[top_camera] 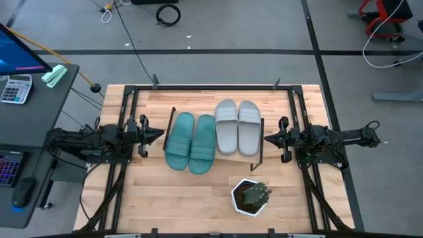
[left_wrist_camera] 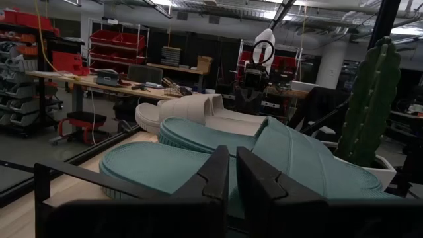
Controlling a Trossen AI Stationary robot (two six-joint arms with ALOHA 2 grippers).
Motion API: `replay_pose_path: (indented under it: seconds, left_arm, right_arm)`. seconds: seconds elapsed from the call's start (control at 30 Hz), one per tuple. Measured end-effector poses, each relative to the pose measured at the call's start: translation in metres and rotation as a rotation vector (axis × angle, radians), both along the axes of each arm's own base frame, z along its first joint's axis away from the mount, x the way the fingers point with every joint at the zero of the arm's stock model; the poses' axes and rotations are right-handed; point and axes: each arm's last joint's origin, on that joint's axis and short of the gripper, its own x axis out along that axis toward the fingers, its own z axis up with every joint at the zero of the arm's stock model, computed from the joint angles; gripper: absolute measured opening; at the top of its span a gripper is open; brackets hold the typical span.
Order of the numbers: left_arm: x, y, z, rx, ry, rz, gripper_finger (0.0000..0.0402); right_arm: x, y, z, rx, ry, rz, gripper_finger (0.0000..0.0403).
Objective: Pick and place slides into the shelf
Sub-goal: Return to Home Position
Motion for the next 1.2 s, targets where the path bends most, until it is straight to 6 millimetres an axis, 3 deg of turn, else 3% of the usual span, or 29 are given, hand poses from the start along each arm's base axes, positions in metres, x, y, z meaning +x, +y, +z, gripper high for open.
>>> replay_pose_path:
  seconds: [1.2]
  left_arm:
    - [0.0000, 0.0000, 0.0000, 0.000, 0.000, 0.000, 0.0026]
  right_arm:
    - [0.0000, 0.0000, -0.0002, 0.001, 0.001, -0.001, 0.0015]
